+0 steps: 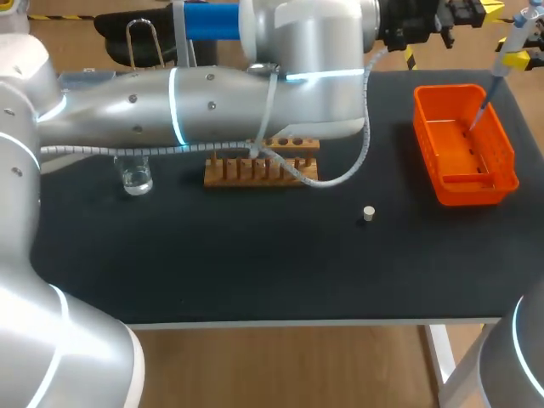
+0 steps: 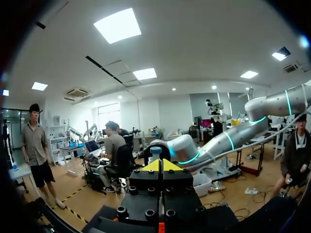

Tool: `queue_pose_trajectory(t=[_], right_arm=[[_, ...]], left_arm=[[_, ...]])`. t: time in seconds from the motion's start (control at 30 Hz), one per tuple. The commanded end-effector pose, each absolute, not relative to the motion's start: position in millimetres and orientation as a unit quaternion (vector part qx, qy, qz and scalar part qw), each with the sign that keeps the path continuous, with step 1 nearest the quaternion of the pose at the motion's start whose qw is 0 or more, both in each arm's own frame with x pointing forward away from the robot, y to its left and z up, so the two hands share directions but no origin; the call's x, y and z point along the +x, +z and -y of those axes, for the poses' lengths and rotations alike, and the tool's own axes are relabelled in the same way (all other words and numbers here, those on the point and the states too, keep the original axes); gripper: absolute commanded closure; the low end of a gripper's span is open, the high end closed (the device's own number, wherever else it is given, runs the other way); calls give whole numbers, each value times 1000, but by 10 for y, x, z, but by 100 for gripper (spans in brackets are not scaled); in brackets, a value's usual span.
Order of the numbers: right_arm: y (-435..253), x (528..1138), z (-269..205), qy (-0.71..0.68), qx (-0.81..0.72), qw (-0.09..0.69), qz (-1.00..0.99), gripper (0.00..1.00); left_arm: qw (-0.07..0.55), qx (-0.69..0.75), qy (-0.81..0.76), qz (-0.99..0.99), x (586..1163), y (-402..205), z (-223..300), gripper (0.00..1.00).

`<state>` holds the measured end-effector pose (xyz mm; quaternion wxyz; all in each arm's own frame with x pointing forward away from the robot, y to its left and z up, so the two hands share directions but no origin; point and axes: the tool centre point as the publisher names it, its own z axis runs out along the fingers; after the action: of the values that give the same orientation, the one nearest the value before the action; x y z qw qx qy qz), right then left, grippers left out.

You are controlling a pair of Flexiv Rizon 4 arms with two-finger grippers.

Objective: Invert the test tube, pick up the pipette, mount the tip to pipette, aspirate from beaker and dispense into the tube, eject the tip, return the pipette, and cap with the stopper.

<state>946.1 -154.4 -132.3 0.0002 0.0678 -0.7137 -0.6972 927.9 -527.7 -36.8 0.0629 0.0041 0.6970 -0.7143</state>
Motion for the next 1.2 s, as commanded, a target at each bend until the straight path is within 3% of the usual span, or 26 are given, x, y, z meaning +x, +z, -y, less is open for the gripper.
queue_pose_trajectory(t=[0.03,1.2], right_arm=[[-1312,9457,1541,-696,68,0,715,100],[-1312,9457,1541,-696,68,0,715,100]], left_arm=[[79,-10,-716,-693,9303,-385,5483,100],[50,-7,-715,-697,9346,-485,5686,100]])
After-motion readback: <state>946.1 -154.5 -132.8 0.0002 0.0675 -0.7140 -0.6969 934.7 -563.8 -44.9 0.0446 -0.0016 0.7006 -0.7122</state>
